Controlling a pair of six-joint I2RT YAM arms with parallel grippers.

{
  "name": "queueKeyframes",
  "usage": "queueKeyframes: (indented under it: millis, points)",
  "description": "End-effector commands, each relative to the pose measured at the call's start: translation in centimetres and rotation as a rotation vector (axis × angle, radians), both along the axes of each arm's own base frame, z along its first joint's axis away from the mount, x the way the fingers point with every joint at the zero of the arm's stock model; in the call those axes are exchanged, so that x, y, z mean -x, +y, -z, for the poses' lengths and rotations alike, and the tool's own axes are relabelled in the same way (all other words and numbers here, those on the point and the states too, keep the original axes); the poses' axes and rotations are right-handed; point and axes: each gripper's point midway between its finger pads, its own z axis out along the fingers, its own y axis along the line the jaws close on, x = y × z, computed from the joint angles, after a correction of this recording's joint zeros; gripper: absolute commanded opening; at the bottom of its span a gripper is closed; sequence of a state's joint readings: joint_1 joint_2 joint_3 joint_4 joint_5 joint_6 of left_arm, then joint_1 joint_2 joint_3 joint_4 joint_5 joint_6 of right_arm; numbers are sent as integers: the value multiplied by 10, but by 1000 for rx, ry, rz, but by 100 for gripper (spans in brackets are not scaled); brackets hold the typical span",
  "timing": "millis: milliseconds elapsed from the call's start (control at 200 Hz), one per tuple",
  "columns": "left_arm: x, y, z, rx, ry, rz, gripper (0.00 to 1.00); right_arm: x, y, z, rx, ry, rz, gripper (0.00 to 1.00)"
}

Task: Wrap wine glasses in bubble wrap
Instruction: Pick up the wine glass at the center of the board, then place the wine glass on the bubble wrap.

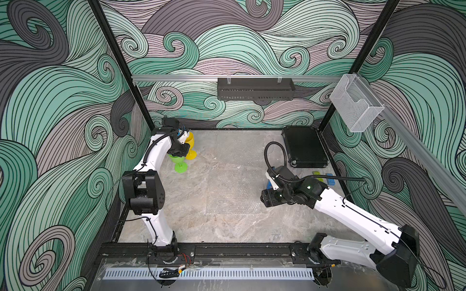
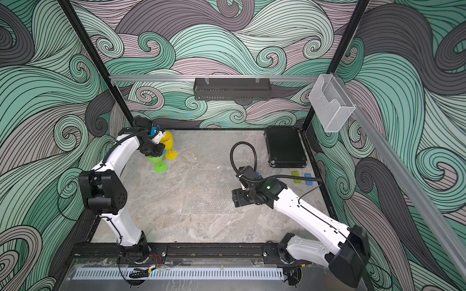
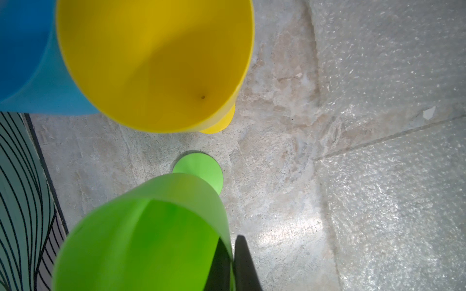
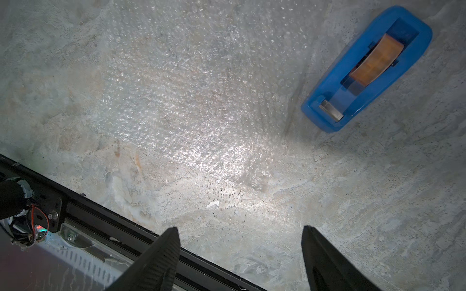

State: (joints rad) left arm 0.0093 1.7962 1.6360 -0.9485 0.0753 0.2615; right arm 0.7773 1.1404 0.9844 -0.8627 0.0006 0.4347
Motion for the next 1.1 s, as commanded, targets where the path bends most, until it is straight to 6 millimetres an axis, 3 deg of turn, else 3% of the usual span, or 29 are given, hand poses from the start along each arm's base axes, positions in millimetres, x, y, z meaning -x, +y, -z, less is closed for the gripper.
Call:
queueKeyframes:
  millis: [0, 185, 230, 535, 736, 856, 1091]
  points:
    - [32, -12, -21, 40, -8, 12, 0, -3, 0, -20, 1, -54, -67, 80]
    - [82, -40, -52, 163, -90, 73, 0, -5, 15, -39, -30, -97, -201, 81]
    - [96, -47, -68, 198, -137, 95, 0, -4, 20, -44, -46, -104, -234, 80]
    - [155, -117, -130, 571, -191, 374, 0, 3, 83, -77, -307, -354, -484, 71]
    - [182, -147, -137, 718, -127, 517, 0, 6, 117, -95, -364, -497, -655, 65]
    - [198, -164, -135, 763, -83, 585, 0, 1, 133, -90, -340, -498, -709, 64]
    - [214, -174, -128, 775, -43, 657, 0, -12, 165, -76, -313, -498, -788, 58]
